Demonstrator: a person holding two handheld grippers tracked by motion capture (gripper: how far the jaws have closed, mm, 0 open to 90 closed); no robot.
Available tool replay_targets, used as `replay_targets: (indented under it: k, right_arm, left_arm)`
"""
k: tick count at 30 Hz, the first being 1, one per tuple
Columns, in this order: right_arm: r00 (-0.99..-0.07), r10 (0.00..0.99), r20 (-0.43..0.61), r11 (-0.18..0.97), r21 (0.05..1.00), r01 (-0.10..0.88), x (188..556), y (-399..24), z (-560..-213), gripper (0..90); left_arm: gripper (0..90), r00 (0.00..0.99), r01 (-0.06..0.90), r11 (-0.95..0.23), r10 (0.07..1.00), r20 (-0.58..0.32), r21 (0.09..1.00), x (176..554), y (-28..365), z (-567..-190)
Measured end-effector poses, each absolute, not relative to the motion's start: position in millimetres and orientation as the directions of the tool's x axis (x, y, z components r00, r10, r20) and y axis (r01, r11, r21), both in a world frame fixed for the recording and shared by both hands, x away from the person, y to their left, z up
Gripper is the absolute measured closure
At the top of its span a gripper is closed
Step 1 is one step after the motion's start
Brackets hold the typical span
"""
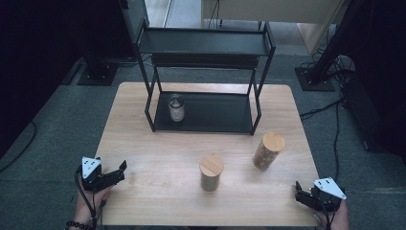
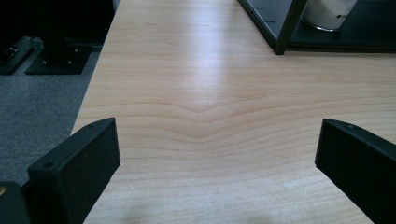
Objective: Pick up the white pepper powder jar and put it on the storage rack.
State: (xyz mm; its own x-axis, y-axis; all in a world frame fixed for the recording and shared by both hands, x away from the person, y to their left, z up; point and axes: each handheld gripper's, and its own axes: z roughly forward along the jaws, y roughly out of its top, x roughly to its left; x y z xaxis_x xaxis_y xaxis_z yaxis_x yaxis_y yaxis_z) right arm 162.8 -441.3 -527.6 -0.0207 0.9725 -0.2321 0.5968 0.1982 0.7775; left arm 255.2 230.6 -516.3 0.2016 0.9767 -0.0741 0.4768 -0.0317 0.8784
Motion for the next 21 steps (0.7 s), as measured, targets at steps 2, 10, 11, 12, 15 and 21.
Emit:
replay_targets:
  k: [2,10,11,12,15,21]
  right_arm:
    - [-0.020,0.972,-0.233,0.199,0.778,0.597,162.8,-441.3,-527.6,4.1]
    - [-0.023,0.972,-0.233,0.200,0.776,0.599,163.0,-441.3,-527.7,4.1]
    - [-0.023,0.972,-0.232,0.199,0.775,0.599,163.1,-441.3,-527.6,4.1]
    - [-0.023,0.973,-0.231,0.198,0.775,0.600,163.0,-441.4,-527.6,4.1]
    - [-0.023,0.972,-0.234,0.201,0.776,0.598,162.9,-441.2,-527.7,4.1]
    - [-0.019,0.971,-0.238,0.202,0.773,0.601,163.2,-440.9,-527.8,4.1]
  left_arm:
    - [0.2,0.200,0.476,-0.031,0.977,-0.074,0.879,253.5,231.7,-516.3]
    - [0.2,0.192,0.475,-0.027,0.979,-0.073,0.880,245.1,236.3,-516.3]
    - [0.2,0.192,0.475,-0.029,0.979,-0.072,0.879,243.8,237.2,-516.2]
    - [0.2,0.193,0.474,-0.030,0.979,-0.071,0.880,242.5,238.1,-516.3]
    - [0.2,0.191,0.472,-0.022,0.979,-0.077,0.882,238.5,240.1,-516.2]
    - [0.2,0.185,0.462,-0.006,0.979,-0.090,0.887,231.5,244.2,-516.2]
